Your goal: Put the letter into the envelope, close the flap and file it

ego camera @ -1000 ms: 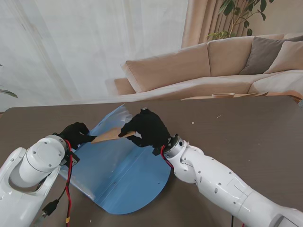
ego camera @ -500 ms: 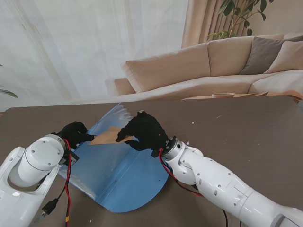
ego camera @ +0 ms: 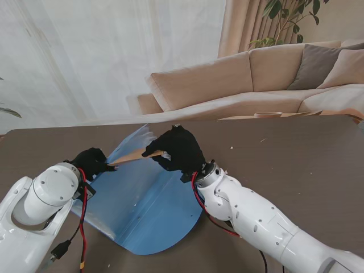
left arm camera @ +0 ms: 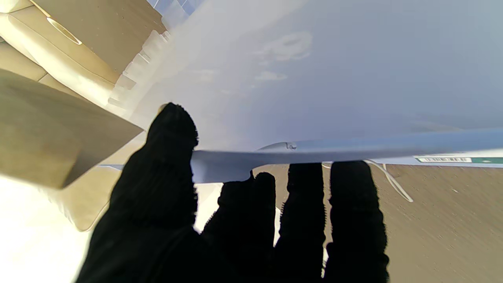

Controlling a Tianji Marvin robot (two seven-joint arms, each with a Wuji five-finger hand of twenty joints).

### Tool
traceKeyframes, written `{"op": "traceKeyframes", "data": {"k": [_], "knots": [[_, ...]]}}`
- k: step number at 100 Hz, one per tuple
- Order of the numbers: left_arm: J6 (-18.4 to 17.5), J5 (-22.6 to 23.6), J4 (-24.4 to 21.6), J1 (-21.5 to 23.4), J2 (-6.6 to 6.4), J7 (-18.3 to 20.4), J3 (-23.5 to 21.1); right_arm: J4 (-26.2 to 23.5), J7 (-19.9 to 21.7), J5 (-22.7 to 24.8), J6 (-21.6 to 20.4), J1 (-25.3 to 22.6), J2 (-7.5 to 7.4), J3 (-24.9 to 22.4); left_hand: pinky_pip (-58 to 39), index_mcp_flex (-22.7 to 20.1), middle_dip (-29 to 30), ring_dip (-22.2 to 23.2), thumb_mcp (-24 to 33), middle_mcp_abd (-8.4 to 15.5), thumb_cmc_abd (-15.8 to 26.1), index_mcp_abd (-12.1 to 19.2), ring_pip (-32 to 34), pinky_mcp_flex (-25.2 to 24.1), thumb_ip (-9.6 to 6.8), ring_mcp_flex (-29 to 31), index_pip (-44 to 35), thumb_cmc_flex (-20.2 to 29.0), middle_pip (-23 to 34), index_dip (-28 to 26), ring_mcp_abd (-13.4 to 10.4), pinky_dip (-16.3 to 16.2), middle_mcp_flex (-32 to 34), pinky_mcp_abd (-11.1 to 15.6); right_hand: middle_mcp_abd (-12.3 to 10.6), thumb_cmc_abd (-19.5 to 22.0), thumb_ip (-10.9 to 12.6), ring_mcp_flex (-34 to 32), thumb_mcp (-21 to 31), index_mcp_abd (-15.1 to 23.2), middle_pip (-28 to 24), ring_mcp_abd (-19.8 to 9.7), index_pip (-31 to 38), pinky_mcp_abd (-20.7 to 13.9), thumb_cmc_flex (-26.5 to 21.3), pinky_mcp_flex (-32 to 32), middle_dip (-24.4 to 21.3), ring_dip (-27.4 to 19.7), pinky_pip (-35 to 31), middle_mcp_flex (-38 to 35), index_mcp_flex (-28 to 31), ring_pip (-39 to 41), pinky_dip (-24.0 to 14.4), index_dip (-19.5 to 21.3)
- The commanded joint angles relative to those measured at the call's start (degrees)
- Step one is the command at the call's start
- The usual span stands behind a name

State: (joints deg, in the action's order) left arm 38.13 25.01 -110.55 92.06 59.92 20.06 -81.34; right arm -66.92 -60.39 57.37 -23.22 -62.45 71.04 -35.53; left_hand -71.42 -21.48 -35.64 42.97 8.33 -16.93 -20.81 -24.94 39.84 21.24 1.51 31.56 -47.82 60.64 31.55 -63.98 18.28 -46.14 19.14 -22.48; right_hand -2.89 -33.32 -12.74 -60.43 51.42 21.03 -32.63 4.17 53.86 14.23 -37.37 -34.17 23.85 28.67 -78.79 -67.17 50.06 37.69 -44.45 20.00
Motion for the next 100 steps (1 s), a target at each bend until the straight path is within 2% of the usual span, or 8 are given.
{"op": "traceKeyframes", "data": {"k": [1,49,75,100], "knots": [[0.2,0.1,-0.8,0.0,0.18,1.2,0.1,-0.6,0.3,0.4,0.2,0.0,0.16,0.0,-2.5,2.3,-0.6,2.0,2.9,0.9,6.5,3.4,7.2,1.1,-0.16,7.2,-7.5,9.0,0.8,-6.0,0.2,0.2,0.1,-1.6,-0.8,1.3,-0.8,-1.3,2.4,6.6,-0.6,-1.4,3.9,-1.0,-1.6,-0.6,-0.1,0.2,-0.8,-2.2,2.5,0.7,-0.2,4.0],[0.9,0.1,-1.3,-0.4,0.05,1.6,0.3,0.0,-2.0,6.2,0.5,3.5,-2.28,4.1,-2.7,2.4,-0.6,2.1,2.6,0.8,6.7,3.3,7.5,1.6,-0.21,7.7,-7.4,9.2,0.9,-6.0,0.1,0.1,0.0,-1.8,-2.9,1.6,-1.5,0.2,2.9,9.8,0.1,-3.3,3.3,-2.7,-0.9,0.6,-0.5,-0.8,1.0,-1.6,3.2,-1.5,0.5,7.1],[1.3,0.1,-1.3,-0.7,0.00,1.7,0.5,-0.4,-2.4,7.8,0.4,4.2,-3.18,4.8,-2.8,2.4,-0.6,2.1,2.4,0.8,6.9,3.2,7.5,1.8,-0.21,7.8,-7.3,9.4,0.9,-6.0,-0.1,0.1,0.0,-1.6,-3.3,1.5,-1.3,0.6,3.3,10.3,0.7,-3.8,2.6,-3.1,-1.0,0.9,-0.3,-1.1,1.8,-1.3,3.7,-2.4,0.7,9.3],[1.2,-0.4,-1.4,-1.0,-0.08,2.1,0.6,1.1,-3.7,8.5,1.9,6.2,-3.04,7.2,-2.9,2.5,-0.6,2.2,2.1,0.8,7.0,3.3,7.7,2.0,-0.23,8.0,-7.3,9.4,0.9,-6.1,-0.1,0.0,0.0,-1.7,-3.6,1.4,-1.3,0.5,3.5,10.5,1.0,-4.0,2.0,-3.4,-0.8,0.9,-0.2,-1.3,2.1,-1.5,3.8,-2.7,0.7,9.9]]}}
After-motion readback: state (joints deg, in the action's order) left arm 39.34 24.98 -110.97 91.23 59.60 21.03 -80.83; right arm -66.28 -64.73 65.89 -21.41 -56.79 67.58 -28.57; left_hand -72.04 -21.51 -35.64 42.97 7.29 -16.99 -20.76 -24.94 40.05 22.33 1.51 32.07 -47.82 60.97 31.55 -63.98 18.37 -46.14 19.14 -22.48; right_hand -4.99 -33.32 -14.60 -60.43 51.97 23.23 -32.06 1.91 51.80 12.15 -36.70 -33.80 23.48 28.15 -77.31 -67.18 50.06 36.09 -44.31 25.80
